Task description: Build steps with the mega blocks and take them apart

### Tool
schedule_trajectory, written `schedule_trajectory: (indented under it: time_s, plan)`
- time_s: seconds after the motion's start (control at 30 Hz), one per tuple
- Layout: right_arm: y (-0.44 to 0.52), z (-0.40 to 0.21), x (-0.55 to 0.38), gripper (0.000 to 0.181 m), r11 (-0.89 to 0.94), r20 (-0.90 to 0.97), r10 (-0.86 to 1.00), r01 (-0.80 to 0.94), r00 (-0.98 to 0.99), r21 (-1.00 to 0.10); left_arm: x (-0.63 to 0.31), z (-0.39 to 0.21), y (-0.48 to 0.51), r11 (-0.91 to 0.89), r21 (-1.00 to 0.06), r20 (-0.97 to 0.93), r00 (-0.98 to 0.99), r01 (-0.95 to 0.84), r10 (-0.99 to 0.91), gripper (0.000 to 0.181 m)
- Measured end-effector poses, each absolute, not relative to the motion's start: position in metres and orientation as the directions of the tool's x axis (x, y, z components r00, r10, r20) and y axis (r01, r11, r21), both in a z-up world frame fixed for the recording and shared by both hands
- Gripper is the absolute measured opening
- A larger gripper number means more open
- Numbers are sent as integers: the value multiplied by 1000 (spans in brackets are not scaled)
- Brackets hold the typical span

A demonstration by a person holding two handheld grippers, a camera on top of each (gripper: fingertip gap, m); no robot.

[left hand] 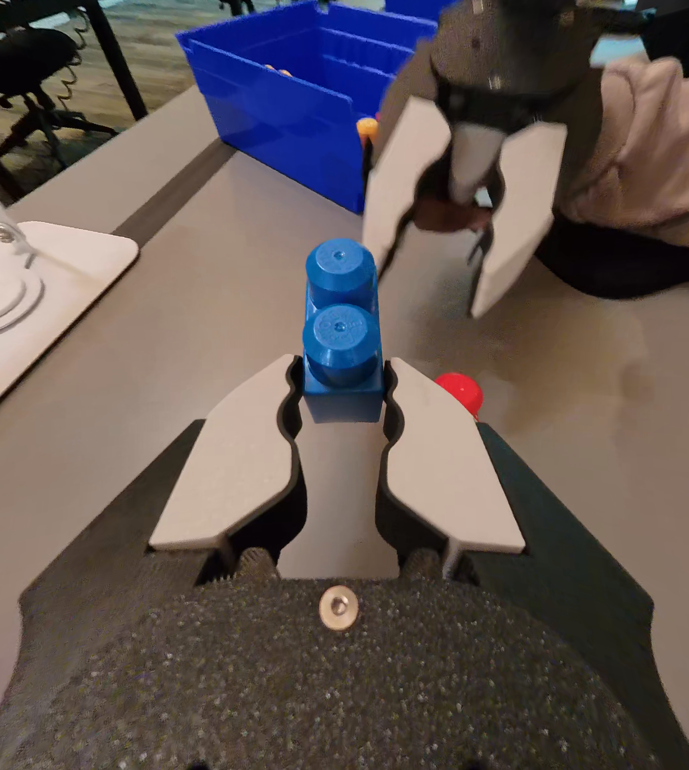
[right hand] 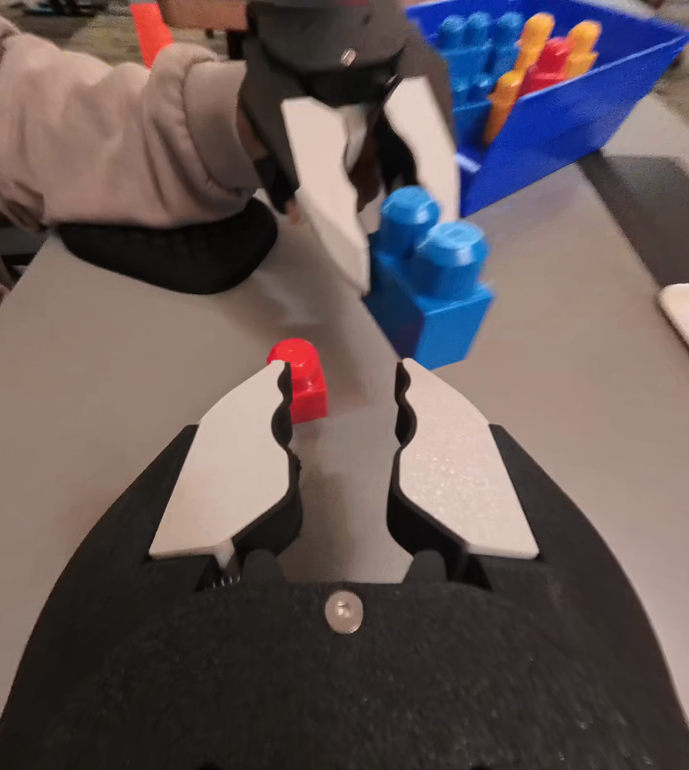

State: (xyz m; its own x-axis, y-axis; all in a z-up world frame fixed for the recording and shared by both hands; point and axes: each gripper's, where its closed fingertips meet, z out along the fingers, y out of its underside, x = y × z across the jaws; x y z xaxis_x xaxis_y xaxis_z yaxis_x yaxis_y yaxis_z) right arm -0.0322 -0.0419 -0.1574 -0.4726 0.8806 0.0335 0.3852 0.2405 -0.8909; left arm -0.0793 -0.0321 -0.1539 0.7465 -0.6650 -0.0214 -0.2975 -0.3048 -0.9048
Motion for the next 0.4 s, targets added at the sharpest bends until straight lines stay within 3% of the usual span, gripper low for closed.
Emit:
schedule_trajectory:
  time_s: [0.03, 0.4]
  plan:
    - [-34, -151, -30, 47, 249, 59, 892, 378, -447, -892, -76, -157, -34, -307, -897, -28, 734, -318, -679, 37]
    - [-35, -143, -30, 40, 450, 278, 866, 409, -415, -794, -39, -170, -46, -240, -807, -199, 632, -539, -749, 37]
